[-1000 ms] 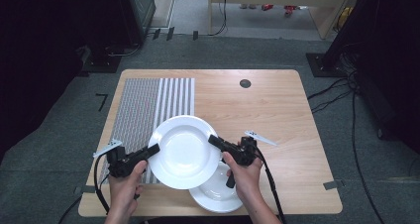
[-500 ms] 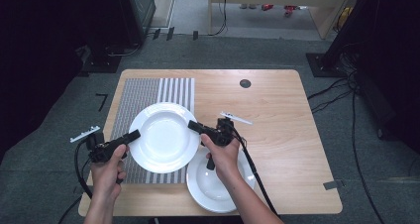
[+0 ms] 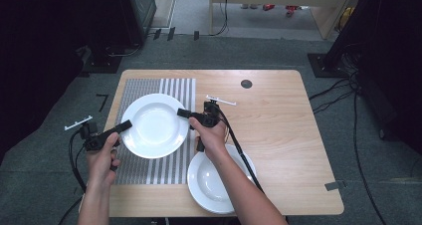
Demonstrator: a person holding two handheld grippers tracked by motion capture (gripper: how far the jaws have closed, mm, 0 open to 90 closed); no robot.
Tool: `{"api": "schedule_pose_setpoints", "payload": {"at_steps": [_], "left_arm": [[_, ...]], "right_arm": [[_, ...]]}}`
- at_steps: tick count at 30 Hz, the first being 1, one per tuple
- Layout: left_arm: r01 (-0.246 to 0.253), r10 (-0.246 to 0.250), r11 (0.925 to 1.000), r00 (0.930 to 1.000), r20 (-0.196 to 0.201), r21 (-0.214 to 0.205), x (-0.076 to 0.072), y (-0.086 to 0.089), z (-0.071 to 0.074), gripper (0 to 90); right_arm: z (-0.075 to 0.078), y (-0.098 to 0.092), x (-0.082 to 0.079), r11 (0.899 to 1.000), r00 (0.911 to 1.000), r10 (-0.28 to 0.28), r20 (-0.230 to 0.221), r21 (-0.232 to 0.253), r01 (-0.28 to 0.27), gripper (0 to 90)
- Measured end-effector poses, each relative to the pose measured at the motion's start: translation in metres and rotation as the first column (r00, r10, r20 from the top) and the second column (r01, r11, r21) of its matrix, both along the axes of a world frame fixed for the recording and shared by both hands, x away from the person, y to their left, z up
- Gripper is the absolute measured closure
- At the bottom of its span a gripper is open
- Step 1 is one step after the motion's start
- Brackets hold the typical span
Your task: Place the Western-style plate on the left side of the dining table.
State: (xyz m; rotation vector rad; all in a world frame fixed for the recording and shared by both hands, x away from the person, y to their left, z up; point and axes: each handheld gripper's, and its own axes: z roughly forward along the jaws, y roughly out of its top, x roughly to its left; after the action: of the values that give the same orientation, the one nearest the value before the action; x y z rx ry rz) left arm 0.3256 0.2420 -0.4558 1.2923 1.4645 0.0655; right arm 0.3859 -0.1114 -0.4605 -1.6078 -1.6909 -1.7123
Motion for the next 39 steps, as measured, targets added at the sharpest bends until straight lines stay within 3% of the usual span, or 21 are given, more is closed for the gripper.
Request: {"api": "schedule_pose_setpoints", "payload": {"at_steps": [10, 17, 22, 29, 34, 39], "left_arm": [[-0.062, 0.061, 0.998, 0.9958, -0.069, -0.012, 0.027, 0.012, -0.03, 75.2], [-0.11, 0.109, 0.994, 0.9896, -0.094, -0.005, 0.039, 0.015, -0.045, 75.1], [-0.116, 0.115, 0.9932, 0.9873, -0.109, -0.006, 0.047, 0.013, -0.052, 75.3], [-0.146, 0.15, 0.9885, 0.9801, -0.13, 0.04, 0.052, 0.009, -0.061, 74.2], [-0.142, 0.148, 0.9882, 0.9811, -0.124, 0.058, 0.052, 0.009, -0.061, 74.3], [-0.13, 0.141, 0.9865, 0.9843, -0.106, 0.099, 0.052, 0.005, -0.06, 66.4]], "right_arm": [[-0.021, 0.018, 0.043, 0.998, 0.9968, 0.035, -0.072, -0.041, -0.038, 81.0], [-0.038, 0.03, 0.062, 0.997, 0.9925, 0.039, -0.116, -0.065, -0.047, 79.9], [-0.047, 0.03, 0.074, 0.997, 0.991, 0.017, -0.133, -0.075, -0.027, 78.9], [-0.058, 0.038, 0.082, 0.991, 0.9943, 0.008, -0.106, -0.129, -0.022, 76.6], [-0.065, 0.04, 0.084, 0.988, 0.9947, -0.005, -0.103, -0.153, -0.011, 75.2], [-0.064, 0.045, 0.082, 0.978, 0.9989, -0.013, -0.045, -0.206, 0.003, 73.1]]}}
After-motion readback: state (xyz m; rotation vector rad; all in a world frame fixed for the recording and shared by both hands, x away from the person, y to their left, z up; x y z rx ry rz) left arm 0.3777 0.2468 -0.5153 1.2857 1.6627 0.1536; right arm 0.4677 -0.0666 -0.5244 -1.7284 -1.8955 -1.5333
